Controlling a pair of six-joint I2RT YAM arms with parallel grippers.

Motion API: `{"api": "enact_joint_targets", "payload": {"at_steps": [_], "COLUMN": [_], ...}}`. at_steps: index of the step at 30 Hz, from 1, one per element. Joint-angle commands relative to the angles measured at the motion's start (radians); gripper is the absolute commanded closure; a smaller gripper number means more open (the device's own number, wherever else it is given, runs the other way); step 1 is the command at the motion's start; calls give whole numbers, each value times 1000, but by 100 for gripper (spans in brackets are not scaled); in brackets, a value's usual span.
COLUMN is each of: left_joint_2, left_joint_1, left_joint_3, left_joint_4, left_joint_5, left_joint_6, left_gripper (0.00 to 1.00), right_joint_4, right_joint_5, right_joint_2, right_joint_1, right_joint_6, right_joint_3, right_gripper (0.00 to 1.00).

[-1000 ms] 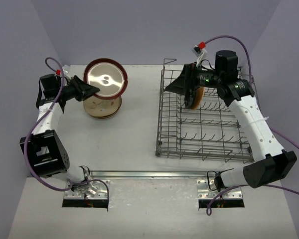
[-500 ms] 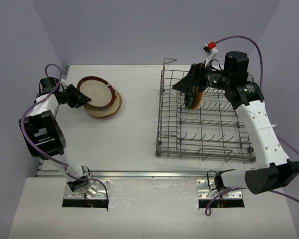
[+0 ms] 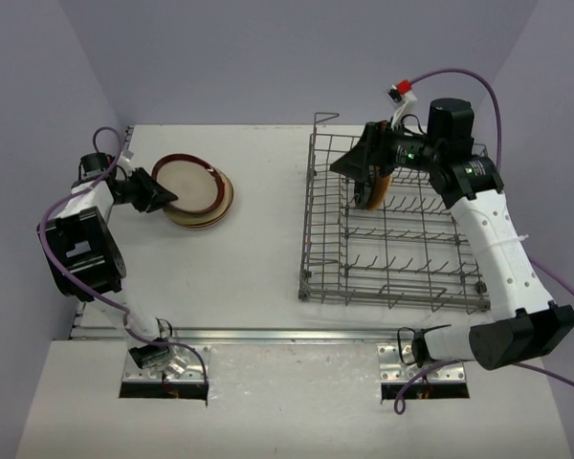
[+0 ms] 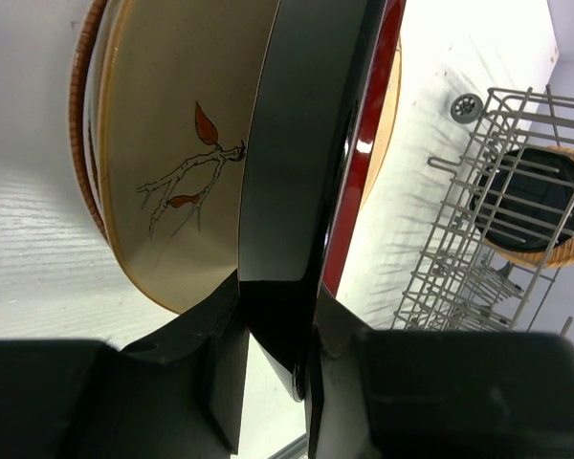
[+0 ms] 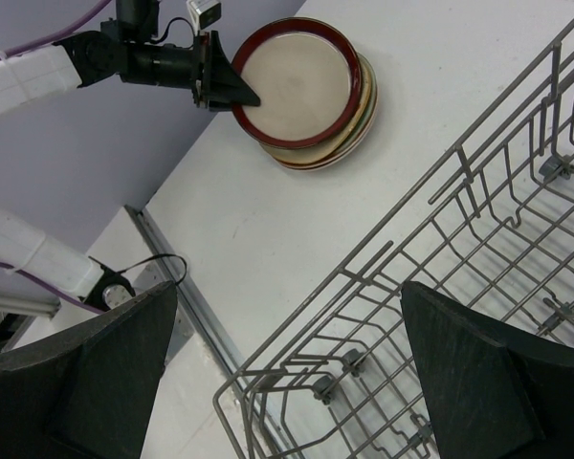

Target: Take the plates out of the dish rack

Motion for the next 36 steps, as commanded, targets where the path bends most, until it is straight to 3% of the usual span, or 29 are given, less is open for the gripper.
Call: {"api": "enact_joint_targets", "payload": {"at_steps": [1,7,11,13,17,23,28,33,36], "left_joint_2": [-25,-27,-41,-52,-70,-85,-90,-108,-134], "left_joint_1": [-6,-6,-5,-6,-6,-36,-103,-177,-183], "left_joint_3": [0,-10,-21,-20,-3,60,74,80,71], "left_joint_4": [101,114,110,104,63,-42,-52,-47,-12], "left_joint_5": [164,187,157,134,59,-204,-387,-538,-550], "left_joint_6": [9,0,3,12,49,151,207,249,249], "left_gripper": [83,73,47,41,37,36,31,33,34], "right_joint_4": [20,20,20,20,19,20,20,17,16], "right_joint_5": [-6,-5,-8,-6,-5,1,12,19,23], "right_joint_2": [4,11,13,12,12,9,12,16,13], "right_joint_1": [-4,-4,-4,-4,-4,-3,-4,-4,-4], "right_joint_6": [-12,-10,-7,-9,-10,-17,-23,-28,-30], "right_joint_3": [12,12,15,15,14,11,5,7,4], "right_gripper": [1,1,1,1,1,1,1,1,1]}}
